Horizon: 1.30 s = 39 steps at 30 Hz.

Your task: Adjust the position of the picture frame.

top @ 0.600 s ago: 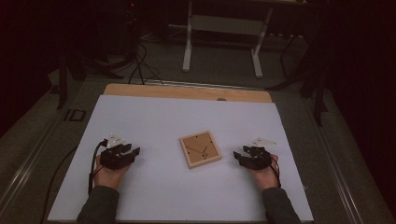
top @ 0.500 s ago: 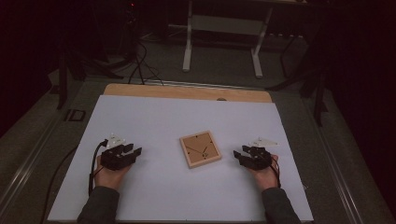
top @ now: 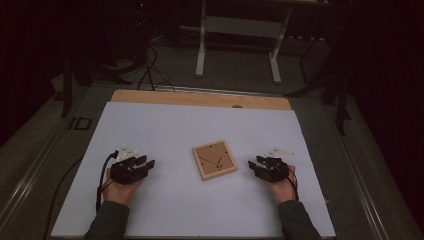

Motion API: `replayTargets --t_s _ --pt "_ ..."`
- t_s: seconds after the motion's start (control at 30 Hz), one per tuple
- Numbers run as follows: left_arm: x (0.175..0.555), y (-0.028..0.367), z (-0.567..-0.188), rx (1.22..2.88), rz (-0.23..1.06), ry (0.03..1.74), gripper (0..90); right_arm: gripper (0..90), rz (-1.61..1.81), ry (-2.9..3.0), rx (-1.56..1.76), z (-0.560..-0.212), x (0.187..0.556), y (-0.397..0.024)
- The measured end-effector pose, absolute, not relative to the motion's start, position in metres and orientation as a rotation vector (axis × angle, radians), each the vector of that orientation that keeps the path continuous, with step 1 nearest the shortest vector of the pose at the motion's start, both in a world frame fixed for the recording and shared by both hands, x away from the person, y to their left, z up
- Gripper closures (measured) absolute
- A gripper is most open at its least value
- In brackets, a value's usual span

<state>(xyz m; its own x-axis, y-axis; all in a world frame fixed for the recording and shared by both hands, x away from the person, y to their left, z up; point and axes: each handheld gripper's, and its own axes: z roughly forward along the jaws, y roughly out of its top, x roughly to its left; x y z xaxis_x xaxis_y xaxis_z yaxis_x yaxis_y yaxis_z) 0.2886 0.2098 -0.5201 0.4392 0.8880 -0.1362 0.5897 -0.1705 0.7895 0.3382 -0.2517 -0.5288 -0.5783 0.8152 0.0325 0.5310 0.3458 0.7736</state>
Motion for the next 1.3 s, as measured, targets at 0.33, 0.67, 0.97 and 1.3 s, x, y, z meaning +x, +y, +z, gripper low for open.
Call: replayTargets --t_s 0.33,0.67,0.97,1.3 --pt "0.281 0.205 -0.514 1.899 0.398 1.182 70.1 69.0 1.12 2.269 1.175 -0.522 0.339 -0.249" --pt "0.282 0.19 -0.504 1.971 0.39 1.067 88.4 89.4 1.136 2.298 1.127 -0.508 0.35 -0.233" --pt "0.286 0.168 -0.504 2.011 0.376 1.012 90.0 89.7 1.136 2.321 1.103 -0.501 0.363 -0.214" --pt "0.291 0.14 -0.511 2.049 0.347 0.949 90.0 89.7 1.13 2.344 1.119 -0.503 0.372 -0.201"
